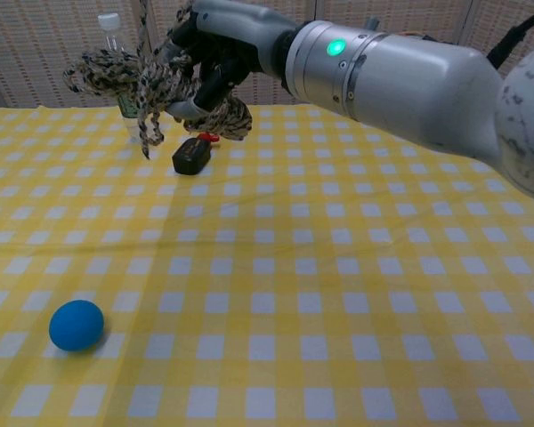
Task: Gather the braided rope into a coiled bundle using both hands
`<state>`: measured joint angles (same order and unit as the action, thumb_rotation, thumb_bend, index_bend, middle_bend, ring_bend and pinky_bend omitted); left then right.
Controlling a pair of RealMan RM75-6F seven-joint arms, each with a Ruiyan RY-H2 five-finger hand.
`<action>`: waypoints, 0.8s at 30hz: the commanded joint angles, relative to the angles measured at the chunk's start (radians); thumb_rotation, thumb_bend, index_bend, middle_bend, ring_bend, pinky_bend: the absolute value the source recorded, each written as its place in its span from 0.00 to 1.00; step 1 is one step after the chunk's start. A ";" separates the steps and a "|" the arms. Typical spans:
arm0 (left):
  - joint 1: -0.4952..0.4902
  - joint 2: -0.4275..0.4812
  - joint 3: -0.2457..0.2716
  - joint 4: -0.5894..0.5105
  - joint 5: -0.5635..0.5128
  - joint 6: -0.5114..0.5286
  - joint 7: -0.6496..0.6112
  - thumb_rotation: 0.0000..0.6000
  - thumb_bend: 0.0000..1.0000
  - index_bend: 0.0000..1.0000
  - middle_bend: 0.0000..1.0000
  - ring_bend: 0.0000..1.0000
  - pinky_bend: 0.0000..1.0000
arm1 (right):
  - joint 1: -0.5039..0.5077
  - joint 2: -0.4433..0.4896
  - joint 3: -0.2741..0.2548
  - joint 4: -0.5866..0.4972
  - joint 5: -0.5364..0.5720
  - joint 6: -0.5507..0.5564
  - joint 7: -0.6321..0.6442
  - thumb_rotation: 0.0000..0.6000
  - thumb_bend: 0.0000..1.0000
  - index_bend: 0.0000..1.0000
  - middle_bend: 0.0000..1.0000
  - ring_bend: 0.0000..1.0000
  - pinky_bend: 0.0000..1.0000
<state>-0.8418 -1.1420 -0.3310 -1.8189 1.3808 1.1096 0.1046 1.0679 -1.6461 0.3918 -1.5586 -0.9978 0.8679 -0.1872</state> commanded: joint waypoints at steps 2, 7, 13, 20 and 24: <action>-0.013 -0.006 -0.013 0.030 -0.067 -0.028 0.027 1.00 0.37 0.74 0.98 0.94 1.00 | -0.012 0.032 -0.025 -0.017 -0.072 -0.052 0.095 1.00 0.42 0.72 0.63 0.50 0.52; -0.015 -0.007 -0.012 0.066 -0.146 -0.052 0.055 1.00 0.37 0.74 0.98 0.94 1.00 | -0.037 0.048 -0.043 -0.019 -0.171 -0.052 0.205 1.00 0.42 0.72 0.64 0.50 0.52; -0.009 0.005 0.002 0.097 -0.222 -0.089 0.073 1.00 0.37 0.74 0.98 0.94 1.00 | -0.065 0.071 -0.049 -0.029 -0.274 -0.020 0.335 1.00 0.41 0.73 0.64 0.50 0.52; -0.003 0.021 0.028 0.095 -0.281 -0.130 0.096 1.00 0.37 0.74 0.98 0.94 1.00 | -0.090 0.084 -0.050 -0.033 -0.347 0.045 0.422 1.00 0.41 0.74 0.65 0.50 0.52; 0.002 0.021 0.046 0.103 -0.298 -0.140 0.107 1.00 0.37 0.74 0.98 0.94 1.00 | -0.102 0.092 -0.048 -0.035 -0.368 0.076 0.459 1.00 0.41 0.74 0.65 0.50 0.52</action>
<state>-0.8414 -1.1212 -0.2877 -1.7178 1.0854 0.9716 0.2090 0.9711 -1.5577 0.3432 -1.5926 -1.3583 0.9340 0.2630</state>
